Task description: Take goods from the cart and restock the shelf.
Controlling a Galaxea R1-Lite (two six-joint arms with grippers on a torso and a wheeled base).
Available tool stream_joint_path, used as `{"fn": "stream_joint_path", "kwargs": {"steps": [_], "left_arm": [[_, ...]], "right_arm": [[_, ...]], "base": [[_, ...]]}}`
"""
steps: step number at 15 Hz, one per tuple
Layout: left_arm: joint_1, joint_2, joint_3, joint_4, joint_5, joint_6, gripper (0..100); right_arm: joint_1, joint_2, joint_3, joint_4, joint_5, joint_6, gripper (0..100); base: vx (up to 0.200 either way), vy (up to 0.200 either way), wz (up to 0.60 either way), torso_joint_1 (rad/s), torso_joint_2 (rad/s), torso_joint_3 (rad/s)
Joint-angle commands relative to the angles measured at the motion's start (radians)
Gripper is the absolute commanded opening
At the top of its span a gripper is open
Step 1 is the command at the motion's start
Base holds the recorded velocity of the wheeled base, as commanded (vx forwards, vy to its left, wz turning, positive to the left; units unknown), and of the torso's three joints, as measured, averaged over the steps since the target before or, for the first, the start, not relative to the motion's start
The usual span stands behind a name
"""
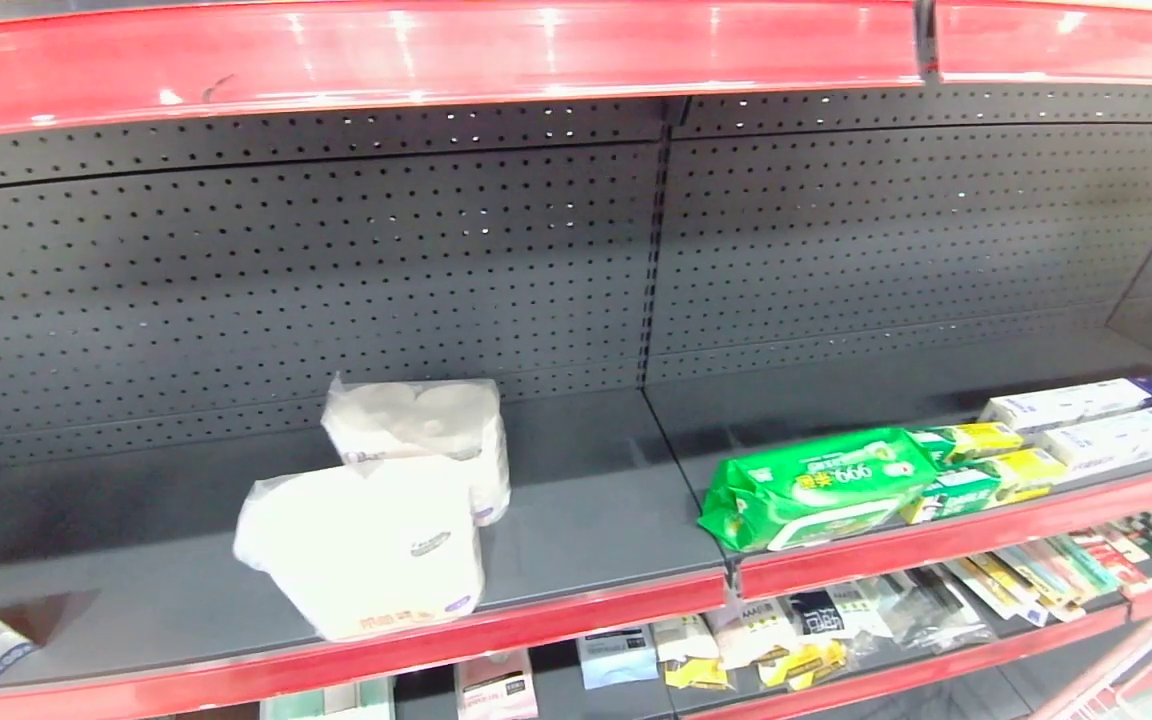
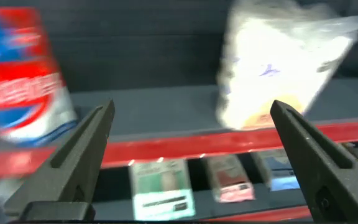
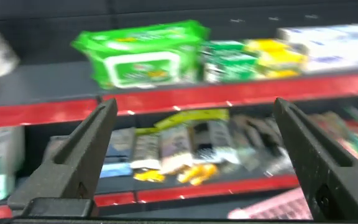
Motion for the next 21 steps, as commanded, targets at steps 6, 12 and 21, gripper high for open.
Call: {"fn": "stream_joint_path", "kwargs": {"steps": [6, 12, 21], "left_arm": [[0.000, 0.000, 0.000, 0.001, -0.017, 0.048, 100], [0.013, 0.635, -0.491, -0.013, 0.014, -0.089, 100], [0.218, 0.990, -0.478, 0.030, 0.057, -0.060, 100]], "right_arm": [[0.001, 0.002, 0.000, 0.000, 0.000, -0.001, 100], [0.001, 0.002, 0.000, 0.000, 0.000, -0.001, 100], [0.001, 0.001, 0.000, 0.000, 0.000, -0.001, 100]], "base": [[0.000, 0.000, 0.00, 0.000, 0.00, 0.000], [0.000, 0.000, 0.00, 0.000, 0.00, 0.000], [0.000, 0.000, 0.00, 0.000, 0.00, 0.000]]}}
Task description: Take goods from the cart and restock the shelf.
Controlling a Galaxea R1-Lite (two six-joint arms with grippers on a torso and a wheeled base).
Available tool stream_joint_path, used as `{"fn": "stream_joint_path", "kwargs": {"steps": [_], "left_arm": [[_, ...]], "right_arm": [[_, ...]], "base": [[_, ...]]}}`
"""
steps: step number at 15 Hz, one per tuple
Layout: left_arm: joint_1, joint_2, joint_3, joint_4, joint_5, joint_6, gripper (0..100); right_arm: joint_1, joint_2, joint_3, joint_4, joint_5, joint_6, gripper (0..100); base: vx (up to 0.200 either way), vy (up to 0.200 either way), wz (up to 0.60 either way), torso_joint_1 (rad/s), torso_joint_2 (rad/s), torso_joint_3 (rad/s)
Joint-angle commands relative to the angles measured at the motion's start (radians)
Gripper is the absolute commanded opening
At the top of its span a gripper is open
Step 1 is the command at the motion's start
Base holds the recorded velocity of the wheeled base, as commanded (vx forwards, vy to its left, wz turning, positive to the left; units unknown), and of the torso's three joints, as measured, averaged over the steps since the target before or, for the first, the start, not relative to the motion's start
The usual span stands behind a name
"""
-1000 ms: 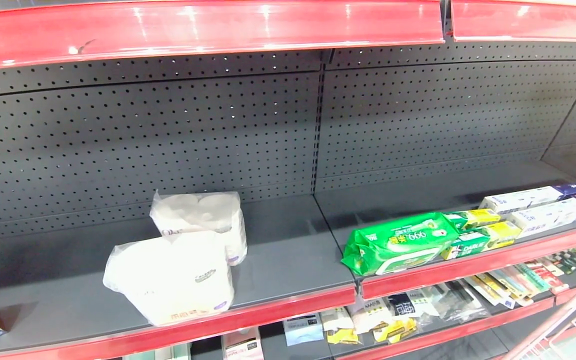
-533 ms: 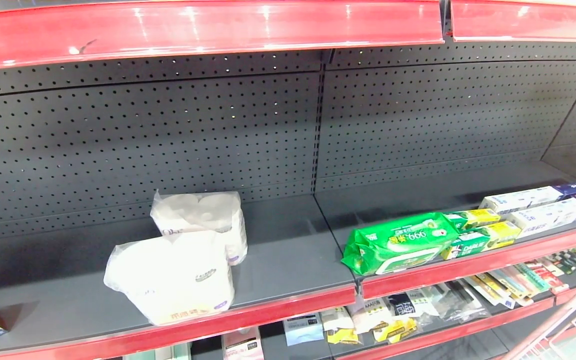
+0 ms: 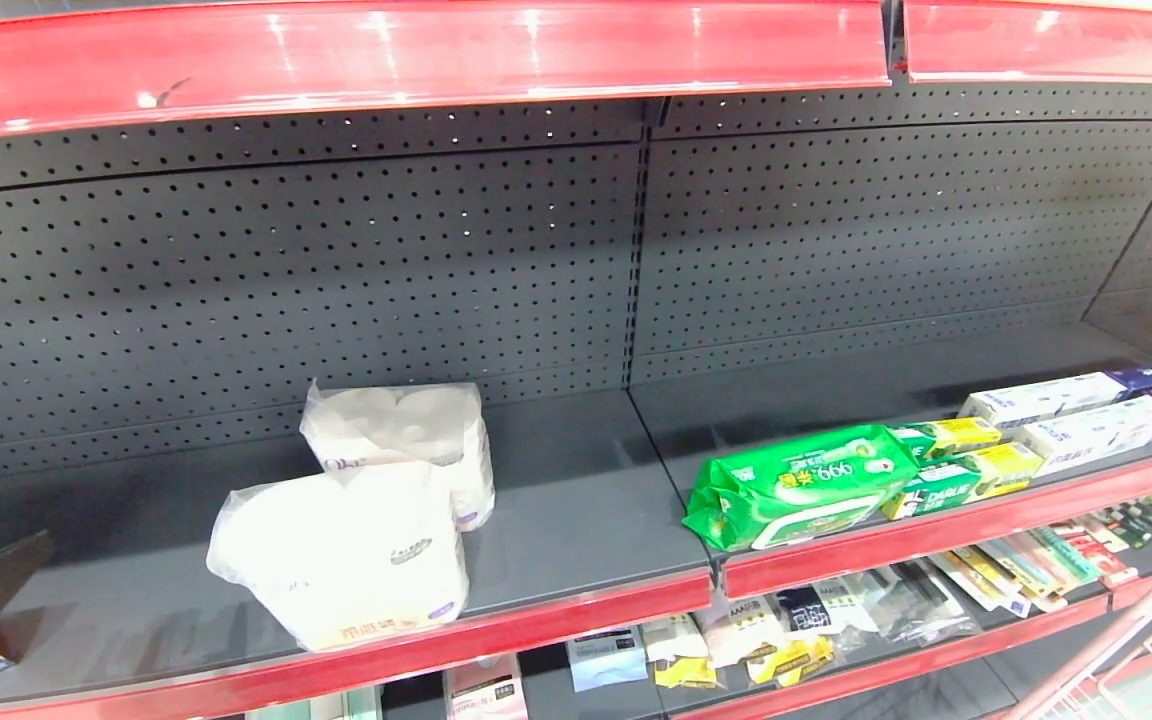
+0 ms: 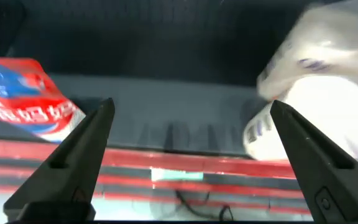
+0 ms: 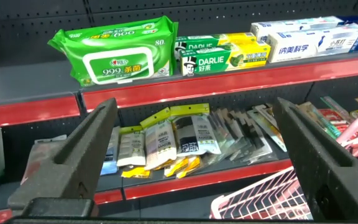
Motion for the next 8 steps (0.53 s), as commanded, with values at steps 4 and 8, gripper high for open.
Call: {"fn": "stream_joint_path", "kwargs": {"steps": [4, 8], "left_arm": [[0.057, 0.192, 0.001, -0.002, -0.053, -0.001, 100], [0.058, 0.330, -0.003, -0.003, -0.048, 0.002, 100]], "right_arm": [[0.000, 0.002, 0.000, 0.000, 0.000, -0.001, 100], [0.000, 0.001, 0.000, 0.000, 0.000, -0.001, 100]], "base": [[0.000, 0.000, 0.00, 0.000, 0.00, 0.000], [0.000, 0.000, 0.00, 0.000, 0.00, 0.000]]}}
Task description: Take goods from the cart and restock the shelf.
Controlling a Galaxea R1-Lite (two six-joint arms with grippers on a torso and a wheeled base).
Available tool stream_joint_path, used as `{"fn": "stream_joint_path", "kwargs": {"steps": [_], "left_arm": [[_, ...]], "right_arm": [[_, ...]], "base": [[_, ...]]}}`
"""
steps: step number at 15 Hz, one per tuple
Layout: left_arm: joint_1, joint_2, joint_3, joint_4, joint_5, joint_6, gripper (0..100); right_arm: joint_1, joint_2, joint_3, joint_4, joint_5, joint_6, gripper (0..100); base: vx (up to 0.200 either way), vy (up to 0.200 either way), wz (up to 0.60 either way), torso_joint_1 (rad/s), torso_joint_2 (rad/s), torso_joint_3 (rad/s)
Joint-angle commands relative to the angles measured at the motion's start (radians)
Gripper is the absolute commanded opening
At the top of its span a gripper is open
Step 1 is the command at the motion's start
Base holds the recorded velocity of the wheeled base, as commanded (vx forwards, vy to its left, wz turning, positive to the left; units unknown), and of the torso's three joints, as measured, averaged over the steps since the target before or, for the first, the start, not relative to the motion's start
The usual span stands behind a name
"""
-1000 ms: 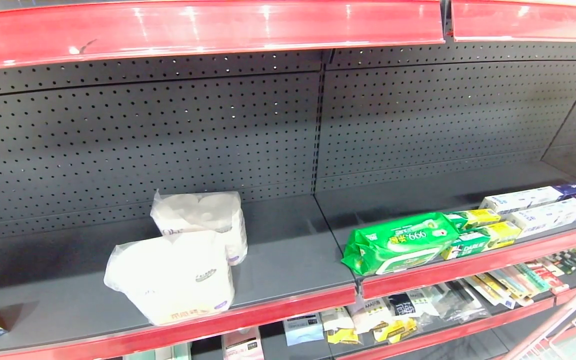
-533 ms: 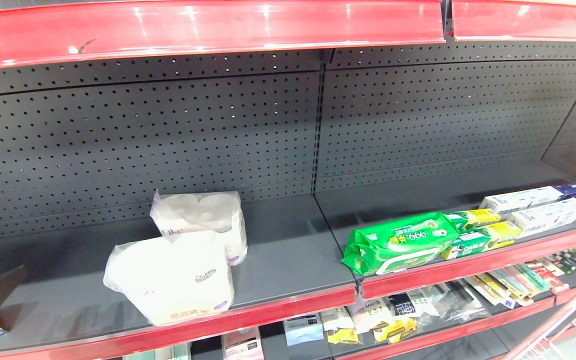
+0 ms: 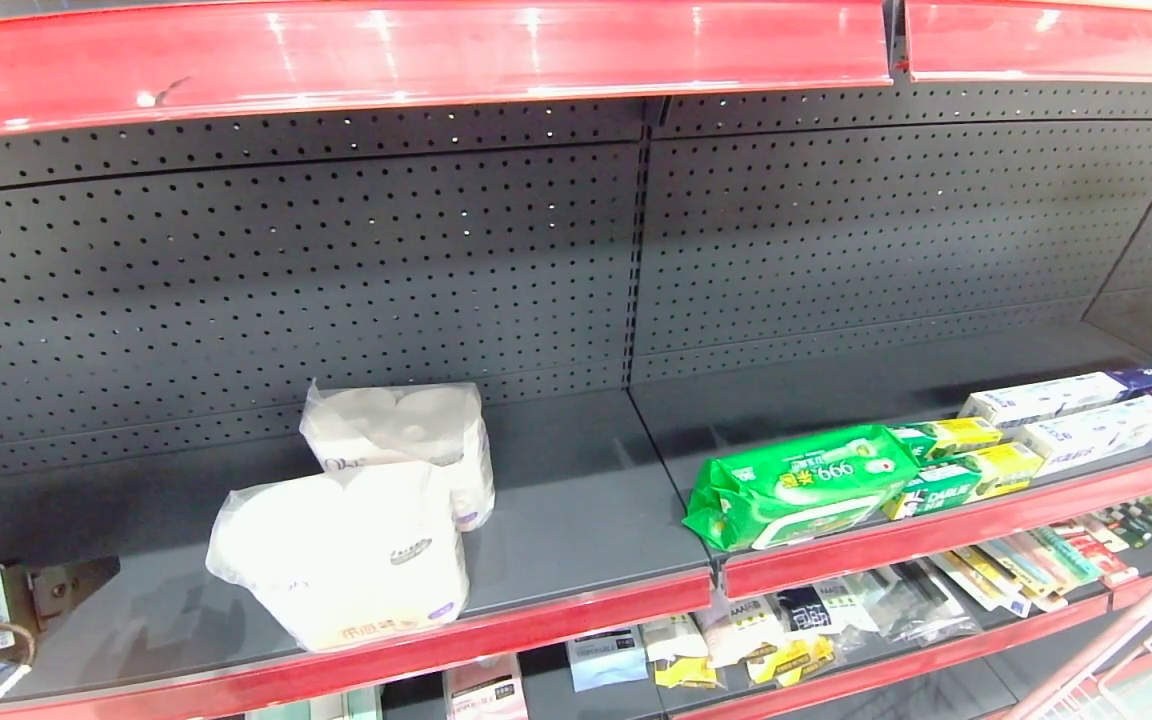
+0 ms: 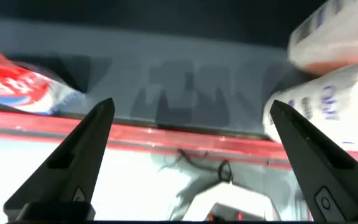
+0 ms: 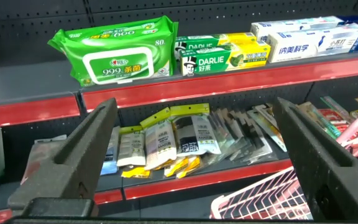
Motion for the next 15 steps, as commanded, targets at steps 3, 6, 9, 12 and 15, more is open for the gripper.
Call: {"fn": "stream_joint_path", "kwargs": {"steps": [3, 6, 9, 12, 15], "left_arm": [[0.015, 0.177, 0.022, 0.000, 0.000, -0.004, 100], [0.015, 0.268, 0.062, -0.103, -0.046, -0.001, 100], [0.003, 0.352, 0.055, -0.166, -0.046, 0.002, 100], [-0.026, 0.412, 0.059, -0.215, -0.046, 0.003, 100], [-0.058, 0.441, 0.054, -0.223, -0.046, 0.003, 100]], "right_arm": [[0.000, 0.002, 0.000, 0.000, 0.000, -0.001, 100], [0.000, 0.002, 0.000, 0.000, 0.000, -0.001, 100], [0.000, 0.001, 0.000, 0.000, 0.000, -0.001, 100], [0.000, 0.001, 0.000, 0.000, 0.000, -0.001, 100], [0.000, 0.002, 0.000, 0.000, 0.000, -0.001, 100]], "base": [[0.000, 0.000, 0.00, 0.000, 0.00, 0.000], [0.000, 0.000, 0.00, 0.000, 0.00, 0.000], [0.000, 0.000, 0.00, 0.000, 0.00, 0.000], [0.000, 0.000, 0.00, 0.000, 0.00, 0.000], [0.000, 0.000, 0.00, 0.000, 0.00, 0.000]]}}
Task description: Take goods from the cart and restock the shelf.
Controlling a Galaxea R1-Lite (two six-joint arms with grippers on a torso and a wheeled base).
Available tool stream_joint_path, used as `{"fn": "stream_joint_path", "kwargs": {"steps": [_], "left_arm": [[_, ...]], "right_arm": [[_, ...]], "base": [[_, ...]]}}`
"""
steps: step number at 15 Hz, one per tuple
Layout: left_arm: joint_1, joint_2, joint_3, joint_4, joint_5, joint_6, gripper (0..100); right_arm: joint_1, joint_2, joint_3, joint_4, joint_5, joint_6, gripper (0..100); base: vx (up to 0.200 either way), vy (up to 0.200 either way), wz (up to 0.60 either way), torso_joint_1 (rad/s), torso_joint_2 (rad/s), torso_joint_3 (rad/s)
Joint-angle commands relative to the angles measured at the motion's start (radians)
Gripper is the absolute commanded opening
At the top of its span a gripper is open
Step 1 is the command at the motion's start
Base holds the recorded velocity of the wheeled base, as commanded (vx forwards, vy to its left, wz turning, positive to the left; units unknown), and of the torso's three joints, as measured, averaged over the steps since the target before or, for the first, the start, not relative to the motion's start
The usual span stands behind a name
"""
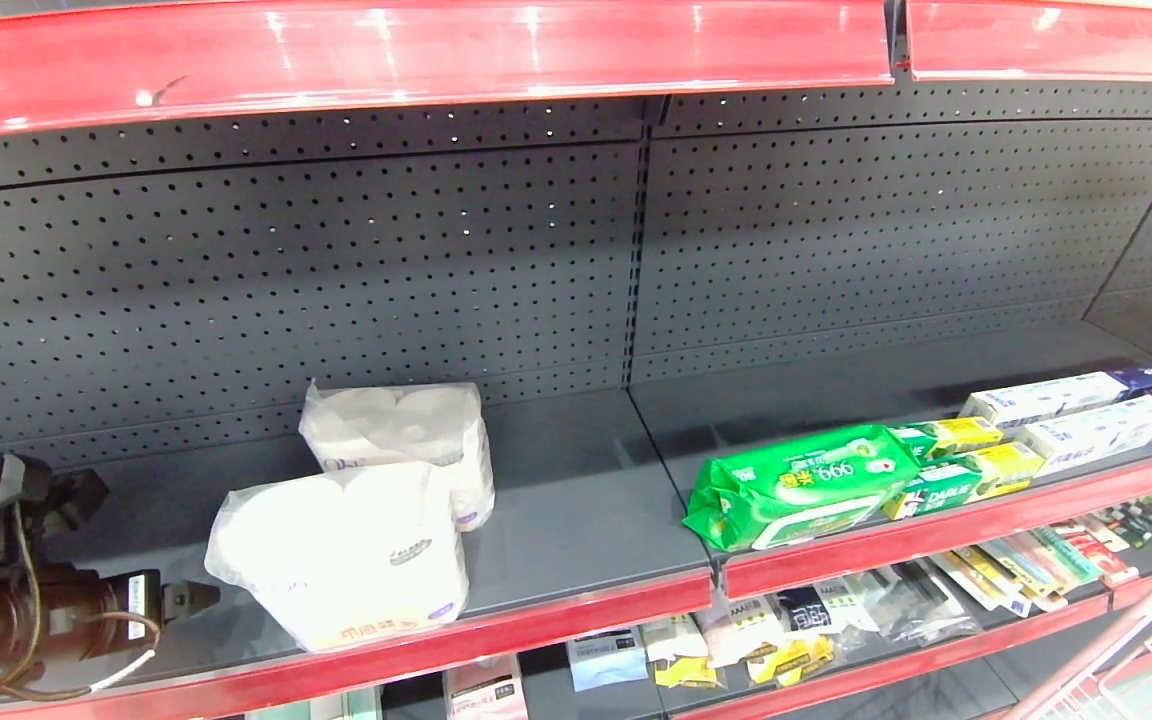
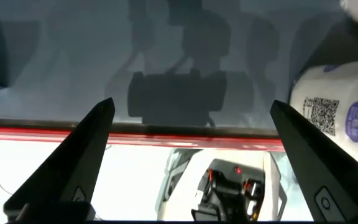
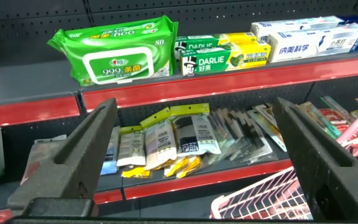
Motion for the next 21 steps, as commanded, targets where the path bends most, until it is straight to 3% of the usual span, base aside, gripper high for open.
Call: {"fn": "stream_joint_path", "kwargs": {"steps": [1, 9, 21], "left_arm": [[-0.012, 0.038, -0.003, -0.006, 0.002, -0.001, 100], [-0.010, 0.128, 0.005, -0.128, 0.008, -0.002, 100], [-0.052, 0.194, 0.002, -0.168, -0.014, -0.005, 100]], "right_arm": [[0.001, 0.000, 0.000, 0.000, 0.000, 0.000, 100], [0.001, 0.000, 0.000, 0.000, 0.000, 0.000, 100], [0.001, 0.000, 0.000, 0.000, 0.000, 0.000, 100]], "base": [[0.000, 0.000, 0.00, 0.000, 0.00, 0.000], [0.000, 0.000, 0.00, 0.000, 0.00, 0.000], [0.000, 0.000, 0.00, 0.000, 0.00, 0.000]]}}
